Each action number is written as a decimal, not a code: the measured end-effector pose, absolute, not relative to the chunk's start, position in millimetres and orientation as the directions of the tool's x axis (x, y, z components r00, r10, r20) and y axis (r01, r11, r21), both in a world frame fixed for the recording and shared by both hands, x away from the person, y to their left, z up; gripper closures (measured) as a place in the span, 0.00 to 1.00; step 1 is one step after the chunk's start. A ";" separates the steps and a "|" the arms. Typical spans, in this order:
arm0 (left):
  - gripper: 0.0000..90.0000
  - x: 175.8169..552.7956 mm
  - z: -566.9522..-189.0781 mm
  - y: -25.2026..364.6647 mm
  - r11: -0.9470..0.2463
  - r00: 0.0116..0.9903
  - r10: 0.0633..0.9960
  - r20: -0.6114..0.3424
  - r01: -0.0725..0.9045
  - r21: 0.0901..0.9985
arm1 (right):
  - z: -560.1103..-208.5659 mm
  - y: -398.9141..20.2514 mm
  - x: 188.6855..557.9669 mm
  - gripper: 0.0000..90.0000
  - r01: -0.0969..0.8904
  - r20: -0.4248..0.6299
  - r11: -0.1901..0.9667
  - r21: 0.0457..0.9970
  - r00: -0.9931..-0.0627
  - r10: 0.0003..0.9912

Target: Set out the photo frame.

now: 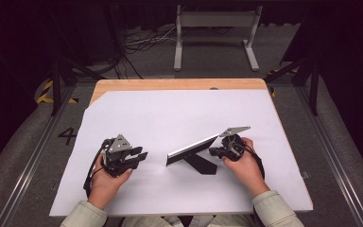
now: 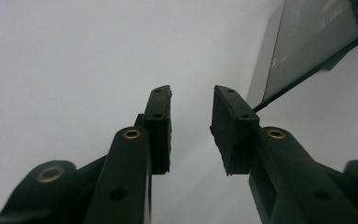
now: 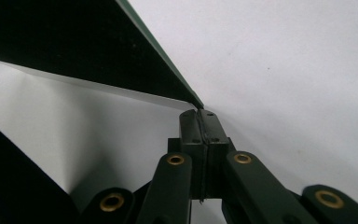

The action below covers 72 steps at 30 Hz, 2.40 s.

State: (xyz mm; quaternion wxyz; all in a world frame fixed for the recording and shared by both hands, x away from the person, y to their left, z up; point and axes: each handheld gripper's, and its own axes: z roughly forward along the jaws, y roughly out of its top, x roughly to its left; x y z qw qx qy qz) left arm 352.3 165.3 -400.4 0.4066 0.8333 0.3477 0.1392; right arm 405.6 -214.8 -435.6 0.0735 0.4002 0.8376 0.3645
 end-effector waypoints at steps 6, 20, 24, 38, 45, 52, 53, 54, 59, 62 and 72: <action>0.77 353.1 -401.6 160.0 -0.437 0.728 0.684 -0.049 0.462 0.772 | -427.2 -224.4 399.7 1.00 0.607 0.163 0.393 0.690 -0.660 0.734; 0.79 358.7 -406.1 150.3 -0.449 0.744 0.665 -0.062 0.465 0.763 | -396.2 -266.6 380.1 1.00 0.575 0.136 0.318 0.754 -0.610 0.781; 0.80 360.3 -407.4 146.9 -0.457 0.754 0.654 -0.064 0.462 0.760 | -389.1 -277.8 376.1 1.00 0.572 0.142 0.291 0.767 -0.593 0.792; 0.87 364.4 -415.4 135.4 -0.477 0.772 0.630 -0.087 0.473 0.740 | -379.8 -293.4 369.0 1.00 0.553 0.116 0.278 0.786 -0.572 0.812; 0.87 369.0 -421.1 129.8 -0.495 0.776 0.625 -0.092 0.485 0.721 | -376.5 -298.3 367.3 1.00 0.547 0.113 0.270 0.792 -0.566 0.817; 0.87 369.5 -427.7 120.8 -0.532 0.791 0.606 -0.088 0.485 0.694 | -376.3 -300.4 366.6 1.00 0.549 0.117 0.266 0.793 -0.564 0.817; 0.87 369.5 -427.7 120.8 -0.532 0.791 0.606 -0.088 0.485 0.694 | -375.8 -300.7 366.4 1.00 0.549 0.118 0.265 0.793 -0.564 0.817; 0.87 369.3 -428.9 118.6 -0.540 0.794 0.601 -0.087 0.485 0.688 | -375.6 -301.0 366.3 1.00 0.548 0.117 0.264 0.794 -0.564 0.818; 0.88 370.3 -432.1 114.7 -0.551 0.797 0.598 -0.085 0.486 0.678 | -374.0 -303.5 365.6 1.00 0.548 0.121 0.255 0.797 -0.558 0.821; 0.89 370.5 -433.4 112.9 -0.555 0.800 0.594 -0.086 0.485 0.676 | -373.4 -304.5 365.4 1.00 0.545 0.121 0.253 0.799 -0.558 0.821; 0.96 369.5 -438.1 104.6 -0.587 0.822 0.563 -0.086 0.471 0.658 | -371.0 -308.4 364.5 1.00 0.542 0.125 0.240 0.805 -0.551 0.825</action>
